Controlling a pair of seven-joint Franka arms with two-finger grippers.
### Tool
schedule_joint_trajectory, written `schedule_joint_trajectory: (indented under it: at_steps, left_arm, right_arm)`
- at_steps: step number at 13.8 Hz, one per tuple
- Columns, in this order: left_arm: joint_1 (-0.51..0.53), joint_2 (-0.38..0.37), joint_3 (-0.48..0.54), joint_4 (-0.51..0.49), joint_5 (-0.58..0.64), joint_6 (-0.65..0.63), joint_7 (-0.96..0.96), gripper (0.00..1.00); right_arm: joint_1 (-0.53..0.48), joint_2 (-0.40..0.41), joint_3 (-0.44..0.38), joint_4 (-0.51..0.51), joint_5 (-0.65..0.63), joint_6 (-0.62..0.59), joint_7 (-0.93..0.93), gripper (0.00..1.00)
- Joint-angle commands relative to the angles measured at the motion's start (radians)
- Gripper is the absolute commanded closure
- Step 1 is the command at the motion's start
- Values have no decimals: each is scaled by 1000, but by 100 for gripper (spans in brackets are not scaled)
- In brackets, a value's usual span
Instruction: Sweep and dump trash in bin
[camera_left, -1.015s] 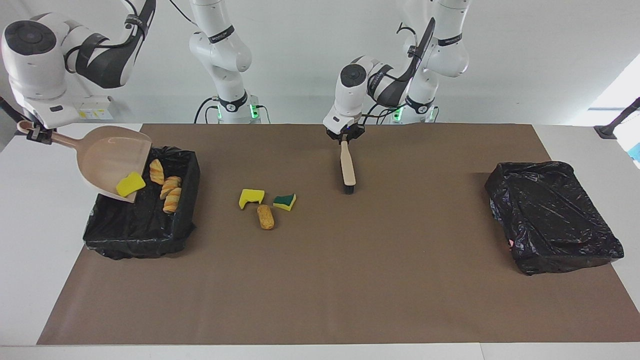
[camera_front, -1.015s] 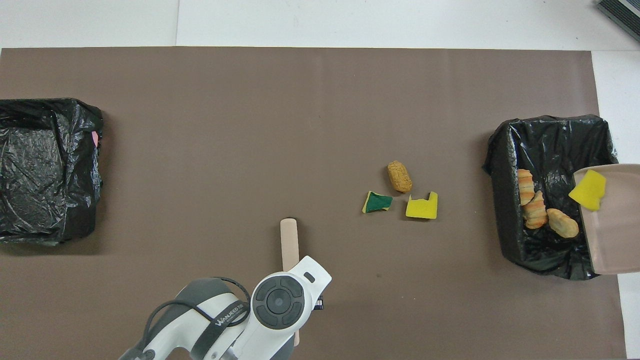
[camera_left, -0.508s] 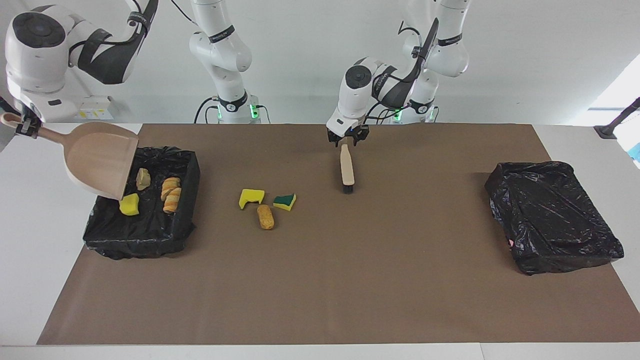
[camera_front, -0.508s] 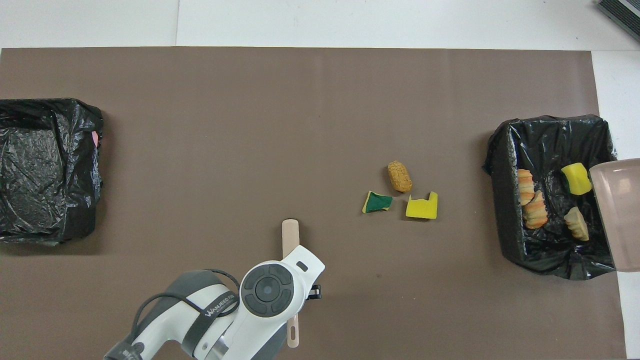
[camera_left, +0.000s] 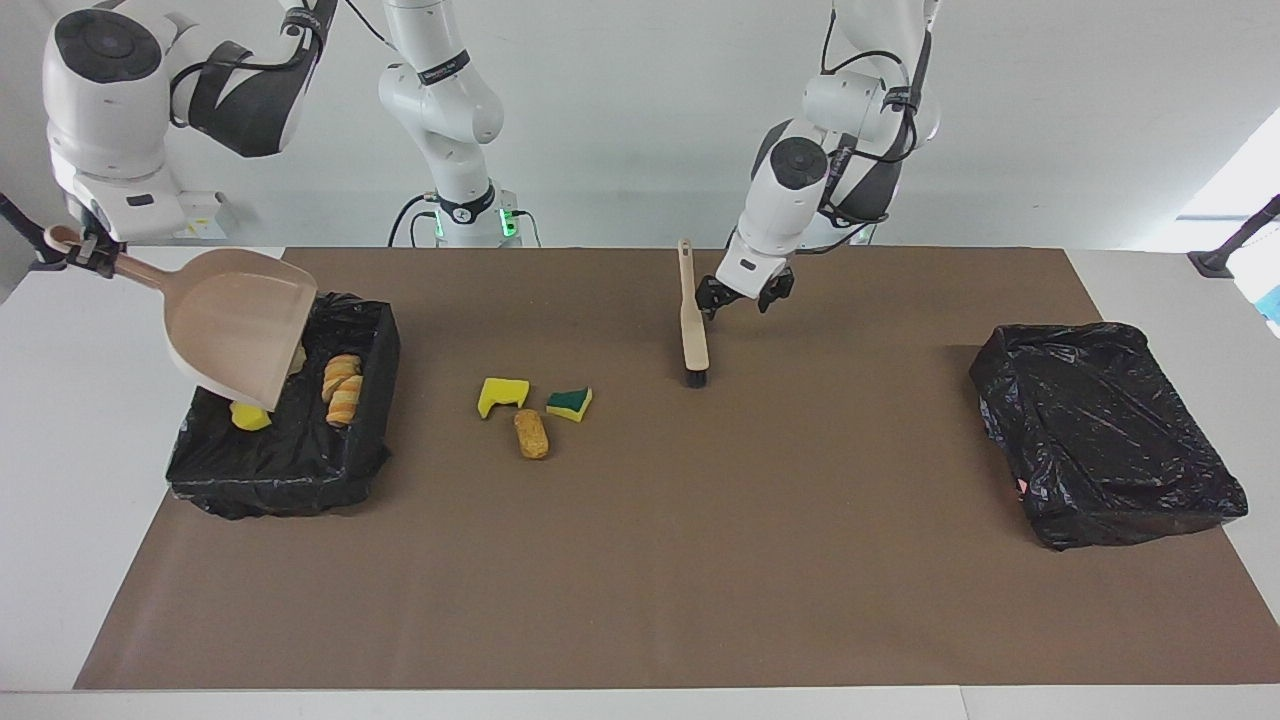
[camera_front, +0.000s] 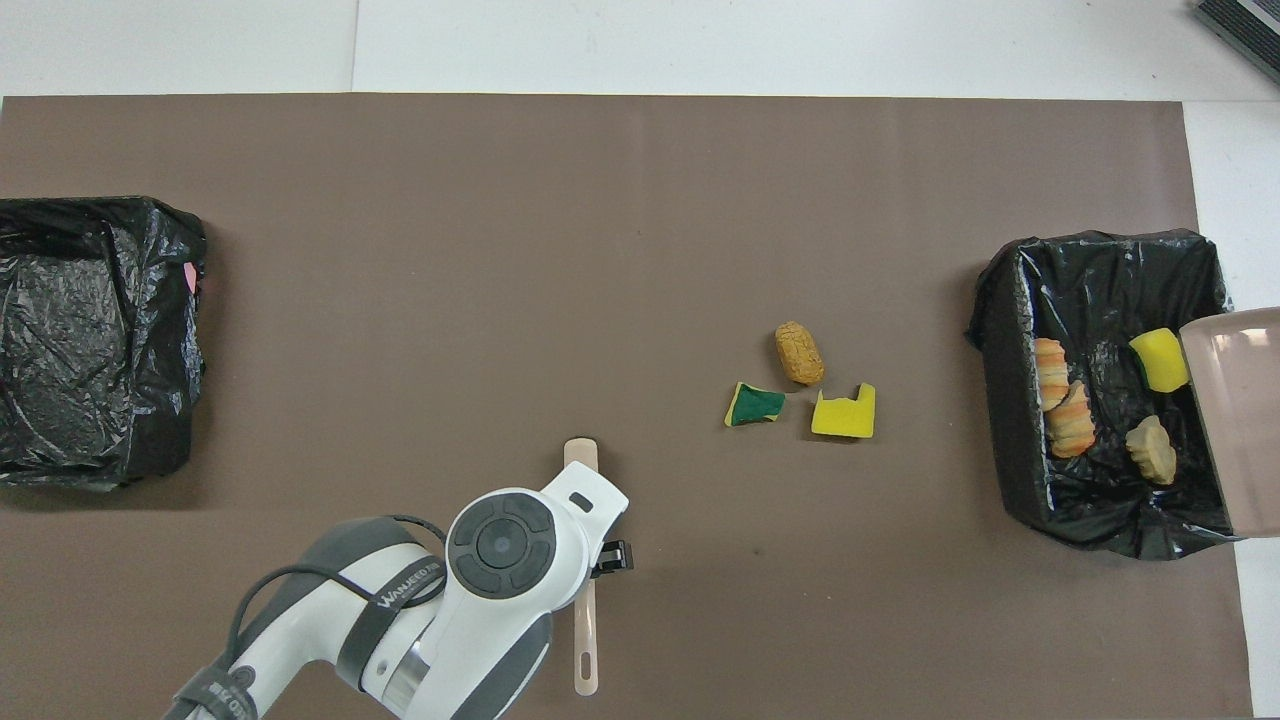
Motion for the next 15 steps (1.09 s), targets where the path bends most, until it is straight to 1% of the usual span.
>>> schedule_joint_trajectory:
  at_steps: [1, 3, 5, 6, 8, 9, 11, 12, 13, 15]
  left_arm:
    - [144, -65, -10, 38, 31, -102, 122, 0]
    - [236, -75, -10, 64, 31, -163, 244, 0]
    - [301, -75, -10, 74, 34, -173, 352, 0]
    - [343, -75, -10, 83, 55, -173, 421, 0]
    - [443, -75, -10, 104, 61, -177, 603, 0]
    - [478, -78, -10, 127, 61, -212, 672, 0]
    - [514, -70, -10, 231, 74, -324, 724, 0]
    - [514, -62, -10, 286, 87, -379, 725, 0]
    - [514, -59, -11, 334, 101, -421, 725, 0]
    - [514, -64, -10, 394, 101, -481, 724, 0]
  right_arm:
    - [-4, -18, 48, 5, 124, -98, 143, 100]
    - [36, -29, 55, -1, 218, -166, 252, 100]
    - [90, -32, 56, -4, 299, -183, 362, 100]
    - [126, -34, 56, -7, 330, -180, 433, 100]
    - [201, -34, 56, -9, 381, -153, 643, 100]
    - [243, -28, 56, -9, 392, -102, 758, 100]
    - [306, 1, 56, -6, 395, -33, 927, 100]
    - [333, 18, 56, 0, 393, -5, 1032, 100]
    - [369, 41, 56, 8, 396, 3, 1135, 100]
    - [406, 92, 56, 13, 431, 13, 1321, 100]
